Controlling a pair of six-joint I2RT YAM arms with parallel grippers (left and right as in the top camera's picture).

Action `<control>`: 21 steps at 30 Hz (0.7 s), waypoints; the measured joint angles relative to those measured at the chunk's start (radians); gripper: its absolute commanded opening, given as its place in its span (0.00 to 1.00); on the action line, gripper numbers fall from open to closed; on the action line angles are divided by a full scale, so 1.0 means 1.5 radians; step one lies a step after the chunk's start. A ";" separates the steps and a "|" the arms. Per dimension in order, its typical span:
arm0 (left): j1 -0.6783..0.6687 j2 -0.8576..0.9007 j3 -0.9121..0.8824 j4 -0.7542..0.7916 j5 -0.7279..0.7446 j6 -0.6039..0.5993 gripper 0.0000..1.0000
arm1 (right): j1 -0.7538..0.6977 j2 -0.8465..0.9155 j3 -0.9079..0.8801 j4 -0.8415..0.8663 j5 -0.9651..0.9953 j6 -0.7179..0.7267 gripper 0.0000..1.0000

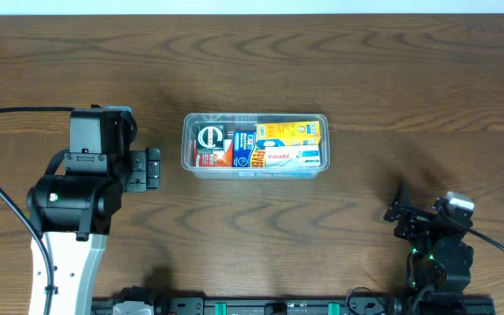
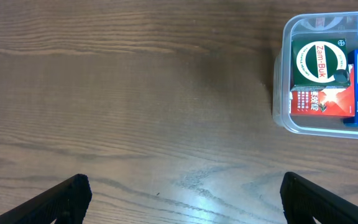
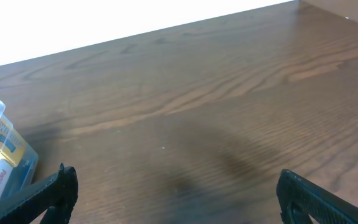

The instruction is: Pack container

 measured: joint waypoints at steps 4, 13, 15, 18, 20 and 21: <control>0.000 0.000 0.000 0.000 0.000 0.000 0.98 | 0.000 0.000 0.000 0.000 0.000 0.000 0.99; 0.000 0.000 0.000 0.000 0.000 0.000 0.98 | 0.000 0.000 0.000 0.000 0.000 0.000 0.99; 0.000 -0.001 0.000 0.000 0.000 0.000 0.98 | 0.000 0.000 0.000 0.000 0.000 0.000 0.99; 0.000 -0.018 -0.008 0.003 -0.001 0.000 0.98 | 0.000 0.000 0.000 0.000 0.000 0.000 0.99; 0.000 -0.051 -0.028 0.005 -0.019 0.000 0.98 | 0.000 0.000 0.000 0.000 0.000 0.000 0.99; 0.001 -0.071 -0.040 0.005 -0.033 0.000 0.98 | 0.000 0.000 0.000 0.000 -0.001 0.000 0.99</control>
